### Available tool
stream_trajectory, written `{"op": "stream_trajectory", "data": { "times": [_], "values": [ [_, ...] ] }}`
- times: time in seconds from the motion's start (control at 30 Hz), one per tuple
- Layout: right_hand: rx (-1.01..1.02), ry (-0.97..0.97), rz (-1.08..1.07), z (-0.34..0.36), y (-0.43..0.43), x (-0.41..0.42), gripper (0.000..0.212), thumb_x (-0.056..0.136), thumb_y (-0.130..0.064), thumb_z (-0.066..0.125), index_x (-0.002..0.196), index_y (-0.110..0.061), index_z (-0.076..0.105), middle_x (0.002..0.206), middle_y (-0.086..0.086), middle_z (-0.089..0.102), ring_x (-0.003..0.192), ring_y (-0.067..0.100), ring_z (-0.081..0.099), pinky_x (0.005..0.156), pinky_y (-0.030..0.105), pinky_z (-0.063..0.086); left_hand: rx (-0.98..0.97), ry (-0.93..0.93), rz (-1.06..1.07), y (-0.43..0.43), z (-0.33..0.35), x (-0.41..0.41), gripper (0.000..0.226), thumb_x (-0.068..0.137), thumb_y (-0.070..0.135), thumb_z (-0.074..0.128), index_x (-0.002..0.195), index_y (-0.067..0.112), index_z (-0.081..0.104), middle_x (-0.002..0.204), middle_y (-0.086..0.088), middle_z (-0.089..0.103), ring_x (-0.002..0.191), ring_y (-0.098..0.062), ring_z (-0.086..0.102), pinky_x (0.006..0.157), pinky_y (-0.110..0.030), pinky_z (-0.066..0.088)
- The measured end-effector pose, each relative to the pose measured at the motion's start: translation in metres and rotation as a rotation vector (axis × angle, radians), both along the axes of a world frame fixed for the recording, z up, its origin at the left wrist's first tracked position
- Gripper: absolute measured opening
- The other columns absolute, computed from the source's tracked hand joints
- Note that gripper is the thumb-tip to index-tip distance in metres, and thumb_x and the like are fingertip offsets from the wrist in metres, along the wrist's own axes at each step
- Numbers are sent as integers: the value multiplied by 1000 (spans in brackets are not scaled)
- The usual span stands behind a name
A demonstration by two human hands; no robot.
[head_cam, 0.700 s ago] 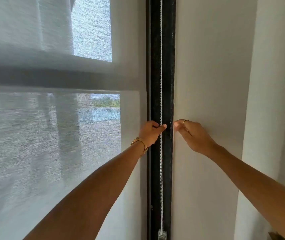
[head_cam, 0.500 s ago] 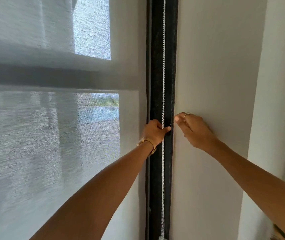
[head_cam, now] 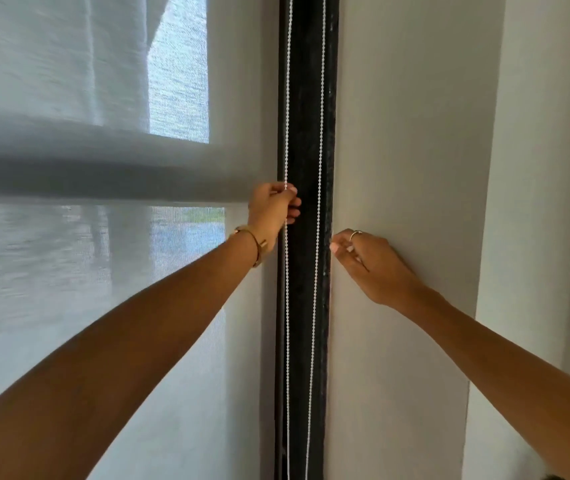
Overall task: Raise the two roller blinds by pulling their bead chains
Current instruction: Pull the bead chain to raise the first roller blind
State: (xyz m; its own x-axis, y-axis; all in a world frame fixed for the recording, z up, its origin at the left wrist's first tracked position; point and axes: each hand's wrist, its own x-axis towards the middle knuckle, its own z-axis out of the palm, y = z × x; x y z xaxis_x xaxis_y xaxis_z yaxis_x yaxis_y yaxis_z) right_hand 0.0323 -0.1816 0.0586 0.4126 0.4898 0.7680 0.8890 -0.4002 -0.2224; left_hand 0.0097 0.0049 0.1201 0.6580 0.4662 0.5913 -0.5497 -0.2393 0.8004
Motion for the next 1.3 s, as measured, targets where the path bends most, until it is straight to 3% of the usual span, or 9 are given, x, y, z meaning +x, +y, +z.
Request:
{"op": "stream_trajectory", "data": {
  "times": [0.2,0.33,0.4,0.47,0.53,0.67,0.97,1.17,1.3],
  "values": [
    [30,74,80,3,3,4,32,97,-36,39,112,-16,60,102,2,69,71,3,59,67,19,49,-40,-98,47,-20,104,-18,22,98,23,45,108,8,58,74,2,62,57,-8,55,50,-19,50],
    [47,166,129,1,8,7,34,97,-35,39,117,-15,58,98,-5,67,82,6,59,79,30,55,-75,-170,108,-37,147,-31,27,97,9,38,108,2,62,90,-10,67,52,-8,43,46,-21,52],
    [66,201,155,2,12,9,35,97,-35,40,119,-14,57,97,-5,66,86,7,60,83,36,56,-52,-187,97,-43,153,-34,33,93,1,34,96,4,66,82,-9,63,48,-9,40,39,-17,47],
    [84,235,179,3,15,11,35,97,-34,39,118,-12,57,104,13,68,91,24,65,81,42,58,43,-165,95,-47,150,-31,35,92,1,33,76,12,62,70,-1,53,49,-10,38,36,-16,33],
    [110,297,209,4,19,14,33,98,-31,39,117,-12,57,107,23,66,92,34,64,74,42,59,108,-187,132,-46,144,-25,34,90,3,35,67,17,55,62,2,46,52,-9,38,43,-18,31],
    [207,502,324,9,28,21,31,99,-26,38,124,-15,54,119,9,63,93,16,61,65,22,56,101,-316,178,-34,136,-15,37,92,6,32,61,20,49,56,5,42,51,-9,38,47,-20,29],
    [355,707,472,48,56,16,38,98,-39,38,117,-15,60,109,3,68,96,20,67,70,29,60,175,-496,353,-22,126,-13,42,89,1,31,55,24,39,54,7,38,53,-7,39,55,-23,30],
    [381,743,497,55,71,10,36,97,-41,38,111,-17,62,103,2,70,94,21,68,65,28,61,141,-555,243,-45,97,-23,43,91,4,30,55,25,40,54,8,39,56,-9,39,58,-25,33],
    [420,778,475,34,72,5,35,98,-36,37,105,-14,63,102,8,71,96,27,68,79,41,60,149,-531,148,-53,40,-21,40,90,1,31,58,23,39,59,9,39,53,-3,35,53,-13,31]
  ]
}}
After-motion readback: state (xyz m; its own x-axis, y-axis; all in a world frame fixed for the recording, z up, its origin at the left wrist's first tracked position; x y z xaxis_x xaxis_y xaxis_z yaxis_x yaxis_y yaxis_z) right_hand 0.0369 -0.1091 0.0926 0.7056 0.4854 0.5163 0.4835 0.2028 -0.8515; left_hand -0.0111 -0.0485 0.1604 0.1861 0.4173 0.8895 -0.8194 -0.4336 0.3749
